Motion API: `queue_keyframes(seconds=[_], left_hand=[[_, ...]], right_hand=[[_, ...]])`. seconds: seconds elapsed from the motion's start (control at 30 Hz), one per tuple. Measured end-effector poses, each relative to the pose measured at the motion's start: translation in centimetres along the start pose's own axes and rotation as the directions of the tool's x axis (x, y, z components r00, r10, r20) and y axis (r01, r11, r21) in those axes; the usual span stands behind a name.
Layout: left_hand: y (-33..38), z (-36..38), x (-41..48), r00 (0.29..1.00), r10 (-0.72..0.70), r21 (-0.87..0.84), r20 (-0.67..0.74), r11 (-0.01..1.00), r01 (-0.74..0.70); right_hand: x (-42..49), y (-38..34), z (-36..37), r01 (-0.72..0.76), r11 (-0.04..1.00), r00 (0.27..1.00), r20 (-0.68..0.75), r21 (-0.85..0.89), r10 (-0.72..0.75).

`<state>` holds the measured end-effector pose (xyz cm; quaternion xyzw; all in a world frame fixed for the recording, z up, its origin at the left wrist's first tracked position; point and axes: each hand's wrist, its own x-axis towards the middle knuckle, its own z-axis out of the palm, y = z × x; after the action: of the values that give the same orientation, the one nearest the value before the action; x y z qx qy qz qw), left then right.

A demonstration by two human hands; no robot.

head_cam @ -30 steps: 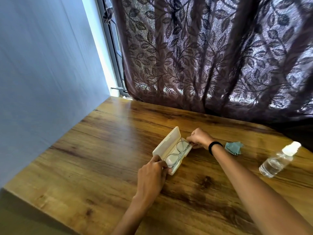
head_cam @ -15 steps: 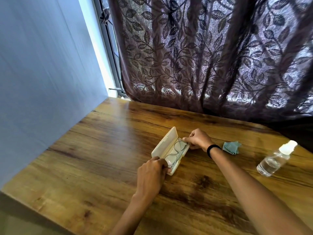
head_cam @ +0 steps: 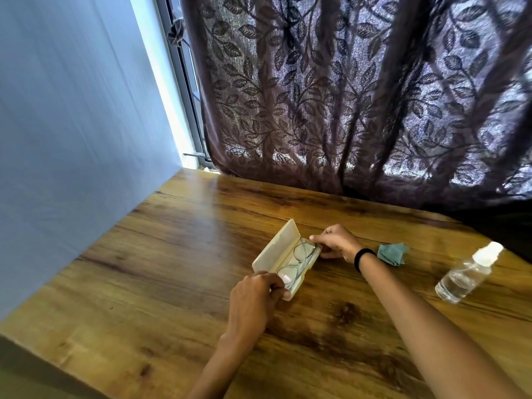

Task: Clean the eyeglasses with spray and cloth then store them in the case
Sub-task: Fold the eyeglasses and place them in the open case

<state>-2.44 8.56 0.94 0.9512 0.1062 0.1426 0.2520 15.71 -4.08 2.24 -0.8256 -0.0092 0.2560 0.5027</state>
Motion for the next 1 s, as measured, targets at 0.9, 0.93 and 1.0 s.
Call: queue_keyframes(seconds=[0.9, 0.93, 1.0], left_hand=[[5.3, 1.8, 6.3, 0.973, 0.209, -0.233, 0.093, 0.955, -0.183], [6.2, 2.4, 6.9, 0.962, 0.239, -0.24, 0.134, 0.949, -0.202], [8.1, 3.8, 8.0, 0.941, 0.275, -0.235, 0.198, 0.945, -0.227]], right_hand=[[-2.8, 4.0, -8.1, 0.221, 0.973, 0.799, -0.559, -0.068, -0.221], [-3.2, 4.7, -8.6, 0.209, 0.974, 0.772, -0.595, -0.093, -0.222], [-3.8, 5.8, -9.3, 0.182, 0.972, 0.735, -0.636, -0.147, -0.234]])
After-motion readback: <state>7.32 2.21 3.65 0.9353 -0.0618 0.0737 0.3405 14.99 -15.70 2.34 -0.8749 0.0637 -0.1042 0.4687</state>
